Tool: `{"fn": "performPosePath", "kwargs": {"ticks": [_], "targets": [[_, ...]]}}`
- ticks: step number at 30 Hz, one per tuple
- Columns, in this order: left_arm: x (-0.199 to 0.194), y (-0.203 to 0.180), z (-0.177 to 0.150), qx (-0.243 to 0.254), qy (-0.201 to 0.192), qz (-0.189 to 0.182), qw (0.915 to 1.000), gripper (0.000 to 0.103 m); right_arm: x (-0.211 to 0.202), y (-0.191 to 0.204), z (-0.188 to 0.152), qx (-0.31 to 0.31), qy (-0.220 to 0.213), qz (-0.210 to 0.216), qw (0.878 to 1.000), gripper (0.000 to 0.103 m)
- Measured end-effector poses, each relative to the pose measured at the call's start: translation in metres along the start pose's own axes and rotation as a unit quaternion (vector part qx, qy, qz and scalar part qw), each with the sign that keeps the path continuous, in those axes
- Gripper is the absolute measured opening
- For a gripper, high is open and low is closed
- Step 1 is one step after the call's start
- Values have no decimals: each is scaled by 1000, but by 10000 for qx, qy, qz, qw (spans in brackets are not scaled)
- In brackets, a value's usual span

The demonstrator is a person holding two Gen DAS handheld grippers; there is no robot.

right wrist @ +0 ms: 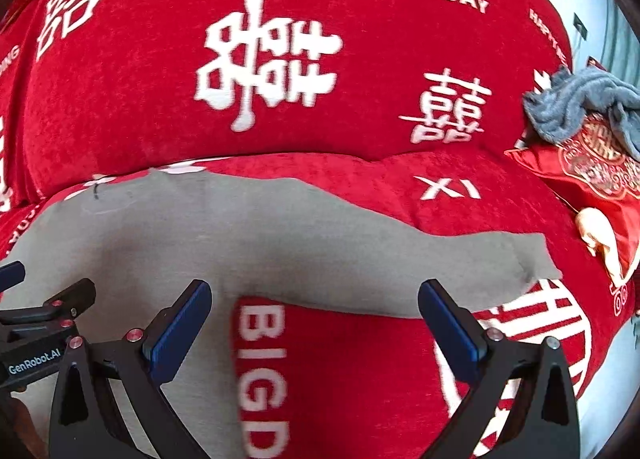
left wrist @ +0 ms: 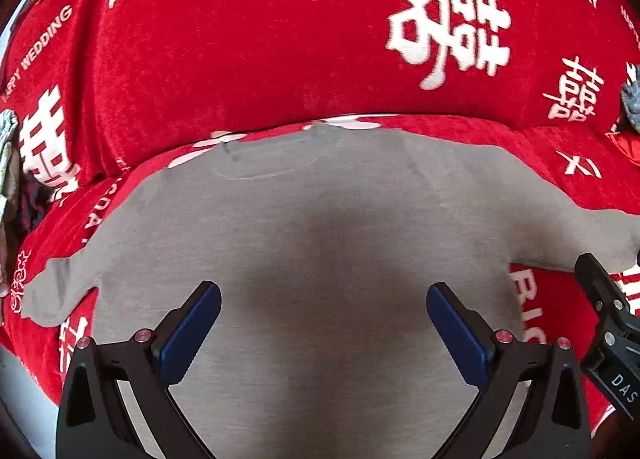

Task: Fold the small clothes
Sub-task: 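Move the right gripper to the sleeve cuff nearest it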

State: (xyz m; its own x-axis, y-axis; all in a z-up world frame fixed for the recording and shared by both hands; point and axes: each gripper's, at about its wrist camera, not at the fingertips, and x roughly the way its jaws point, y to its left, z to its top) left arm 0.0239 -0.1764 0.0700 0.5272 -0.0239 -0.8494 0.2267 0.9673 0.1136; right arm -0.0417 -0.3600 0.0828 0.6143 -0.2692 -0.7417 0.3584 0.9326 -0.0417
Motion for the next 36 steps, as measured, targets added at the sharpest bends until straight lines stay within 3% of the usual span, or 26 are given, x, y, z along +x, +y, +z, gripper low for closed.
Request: {"fn": "performPosePath", "kwargs": {"ticks": [26,36], "targets": [[9,-117,18,581,105,-293,9978,103,19,-128,-9,650,112,-637,9958,103],[15,-165,16,878,139,-434,9951,103,39,-188,-21,1212,385,-700,9894,103]]}}
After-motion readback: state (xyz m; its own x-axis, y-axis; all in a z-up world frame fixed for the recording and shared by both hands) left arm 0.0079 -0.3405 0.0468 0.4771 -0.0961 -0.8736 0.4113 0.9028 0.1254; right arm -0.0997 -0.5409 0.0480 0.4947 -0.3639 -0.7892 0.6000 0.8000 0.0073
